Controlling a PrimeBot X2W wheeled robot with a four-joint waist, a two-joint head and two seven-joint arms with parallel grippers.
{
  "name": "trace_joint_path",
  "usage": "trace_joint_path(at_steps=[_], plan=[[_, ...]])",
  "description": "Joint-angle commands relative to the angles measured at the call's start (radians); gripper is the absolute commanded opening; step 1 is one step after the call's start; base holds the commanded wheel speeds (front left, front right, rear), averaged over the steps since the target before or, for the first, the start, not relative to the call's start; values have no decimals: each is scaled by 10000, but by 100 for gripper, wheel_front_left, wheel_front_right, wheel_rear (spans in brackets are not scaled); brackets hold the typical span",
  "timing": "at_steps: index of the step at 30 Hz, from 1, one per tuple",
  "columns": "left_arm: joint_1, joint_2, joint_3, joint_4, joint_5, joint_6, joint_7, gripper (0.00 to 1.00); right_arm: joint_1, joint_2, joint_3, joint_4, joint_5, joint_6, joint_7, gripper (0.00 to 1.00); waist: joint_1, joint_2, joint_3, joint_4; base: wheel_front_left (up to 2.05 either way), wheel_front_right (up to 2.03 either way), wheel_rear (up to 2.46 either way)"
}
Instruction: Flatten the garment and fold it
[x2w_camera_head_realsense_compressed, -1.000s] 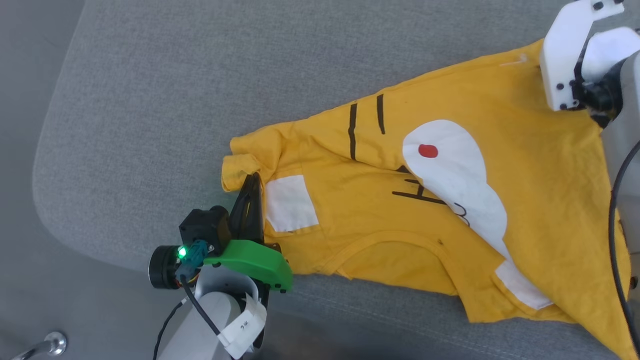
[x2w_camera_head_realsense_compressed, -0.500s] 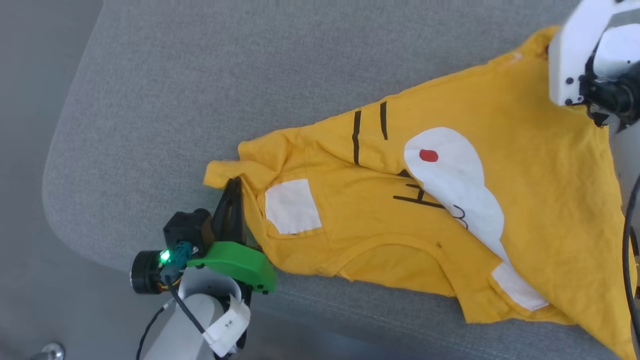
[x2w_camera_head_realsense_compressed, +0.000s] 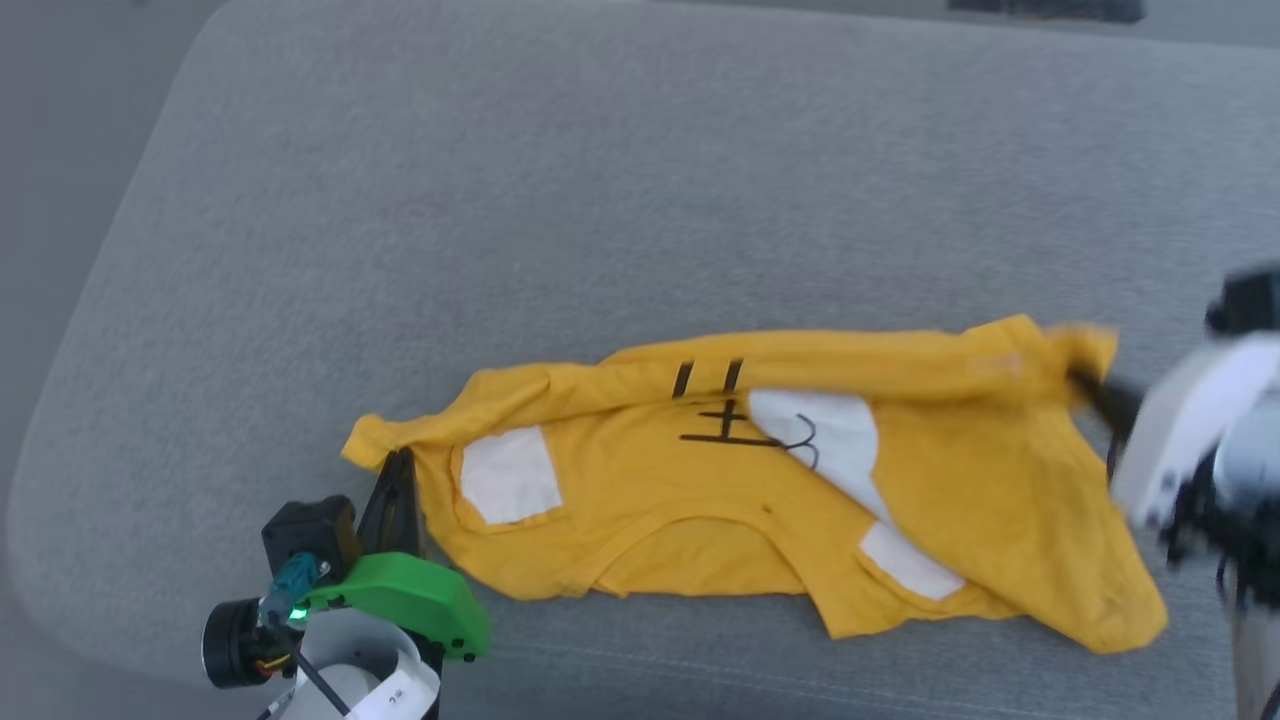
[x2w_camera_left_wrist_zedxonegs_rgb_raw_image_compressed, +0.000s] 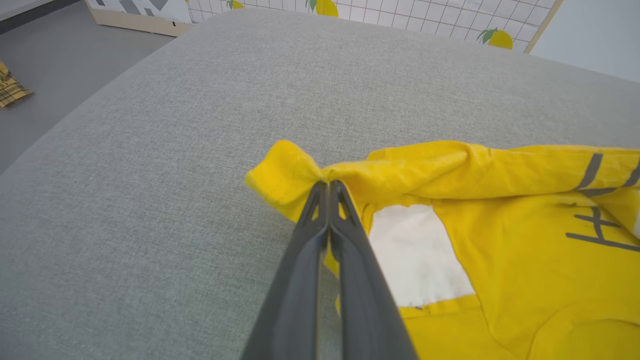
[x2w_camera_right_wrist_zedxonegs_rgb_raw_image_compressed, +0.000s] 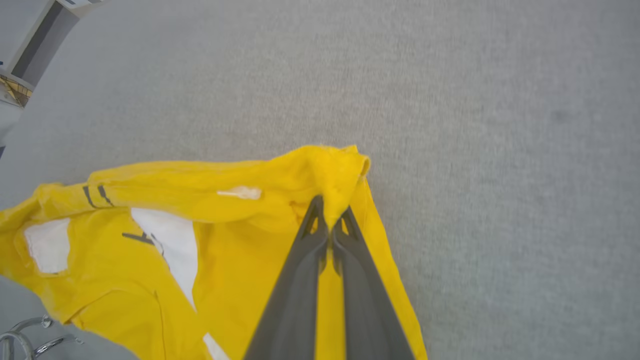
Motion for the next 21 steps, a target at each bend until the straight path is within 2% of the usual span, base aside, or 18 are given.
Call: trace_joint_path(at_steps=[1,6,10,13,16,21], plan=[[165,107,36,-63,-53,53,49,0,632,223,-139,-333,180,-13,228,0,0,0,-873,-909,0,0,0],[395,69,147,-267,-440,-106,61,0,2647,904,-437,-1482,799,-13,1420,0,0,0,-930,-1155,0,0,0],[229,-59,383,-449,-1149,-647,-8,0,2750,1090,-578,-2020,995,-13,1636,0,0,0,-824,-1211,0,0,0],[-375,148,470,-500,-1343,-1027,201,0,2135,1118,-663,-2126,1269,-13,1841,0,0,0,-688,-1168,0,0,0],[-1589,490,545,-496,-1446,-1470,651,0,977,629,-720,-2025,1290,-13,2123,0,0,0,-471,-1047,0,0,0],[-4484,996,537,153,-1389,-2048,1768,0,-1615,-62,-678,-1362,1149,-13,2923,0,0,0,-29,-944,0,0,0]])
